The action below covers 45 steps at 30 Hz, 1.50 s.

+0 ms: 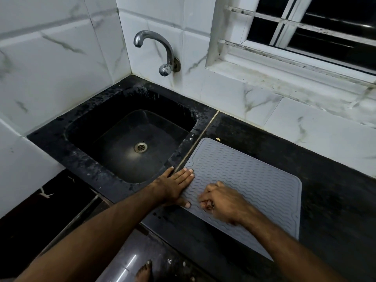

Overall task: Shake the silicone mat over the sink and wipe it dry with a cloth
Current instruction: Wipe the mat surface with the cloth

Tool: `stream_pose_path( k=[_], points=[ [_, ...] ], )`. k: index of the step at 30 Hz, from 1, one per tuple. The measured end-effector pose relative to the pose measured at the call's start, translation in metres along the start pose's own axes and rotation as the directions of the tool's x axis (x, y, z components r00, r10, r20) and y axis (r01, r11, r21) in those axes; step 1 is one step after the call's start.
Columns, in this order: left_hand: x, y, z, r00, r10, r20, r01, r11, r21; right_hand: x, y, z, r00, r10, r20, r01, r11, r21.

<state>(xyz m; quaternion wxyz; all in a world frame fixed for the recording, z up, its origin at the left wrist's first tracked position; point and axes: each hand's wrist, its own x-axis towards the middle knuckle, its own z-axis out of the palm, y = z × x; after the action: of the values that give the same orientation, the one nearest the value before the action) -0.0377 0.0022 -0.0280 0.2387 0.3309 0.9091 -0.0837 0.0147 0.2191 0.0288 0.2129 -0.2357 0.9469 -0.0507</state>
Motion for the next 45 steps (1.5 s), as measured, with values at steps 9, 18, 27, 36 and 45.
stream_pose_path(
  k=[9,18,27,36,45],
  points=[
    [-0.002,0.005,-0.007,0.999,-0.011,0.035,0.011,1.0,0.009,-0.036,0.04,0.003,0.997,-0.034,0.067,0.039,0.997,-0.061],
    [0.005,-0.002,0.007,1.0,0.003,-0.017,-0.003,0.999,0.042,-0.036,0.008,0.042,0.994,-0.088,-0.069,0.092,0.993,0.067],
    [0.007,-0.008,0.016,0.998,0.028,-0.061,-0.024,0.998,0.064,-0.109,0.061,0.066,0.999,0.022,-0.032,-0.016,0.984,0.178],
    [0.003,0.006,0.006,0.999,-0.034,-0.016,0.034,0.999,-0.028,-0.134,0.085,0.054,0.996,0.08,-0.038,-0.071,0.978,0.195],
    [0.008,0.0,0.02,0.995,-0.024,-0.1,0.026,0.999,0.022,-0.116,0.056,0.078,0.978,0.061,-0.2,-0.024,0.983,0.182]
  ],
)
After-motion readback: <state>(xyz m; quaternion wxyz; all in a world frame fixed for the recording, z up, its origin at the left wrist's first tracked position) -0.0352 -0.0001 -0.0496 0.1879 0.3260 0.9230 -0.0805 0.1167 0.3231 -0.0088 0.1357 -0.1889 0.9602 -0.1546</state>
